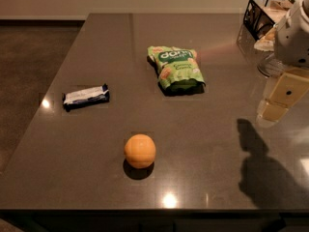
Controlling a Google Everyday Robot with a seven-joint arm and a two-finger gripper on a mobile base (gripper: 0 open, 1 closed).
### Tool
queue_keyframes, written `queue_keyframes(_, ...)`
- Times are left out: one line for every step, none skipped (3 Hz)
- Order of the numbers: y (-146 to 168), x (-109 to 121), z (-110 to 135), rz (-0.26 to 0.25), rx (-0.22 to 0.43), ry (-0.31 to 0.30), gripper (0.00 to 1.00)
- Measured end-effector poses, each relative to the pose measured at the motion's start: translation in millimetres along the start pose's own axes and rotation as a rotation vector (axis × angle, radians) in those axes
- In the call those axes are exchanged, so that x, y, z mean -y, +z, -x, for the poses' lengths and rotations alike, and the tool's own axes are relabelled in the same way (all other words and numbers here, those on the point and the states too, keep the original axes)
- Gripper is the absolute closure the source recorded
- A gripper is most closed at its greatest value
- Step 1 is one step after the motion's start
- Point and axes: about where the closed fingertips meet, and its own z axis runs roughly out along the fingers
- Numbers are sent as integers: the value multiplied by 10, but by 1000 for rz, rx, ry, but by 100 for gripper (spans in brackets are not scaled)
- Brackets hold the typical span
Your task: Pick orange
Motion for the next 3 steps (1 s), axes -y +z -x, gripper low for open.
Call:
queue_keyframes(-8, 1, 17, 0, 4, -3, 0)
queue_keyframes(55, -126, 211, 34, 64, -9, 0)
queue_keyframes(227, -417, 519, 93, 184, 0, 0)
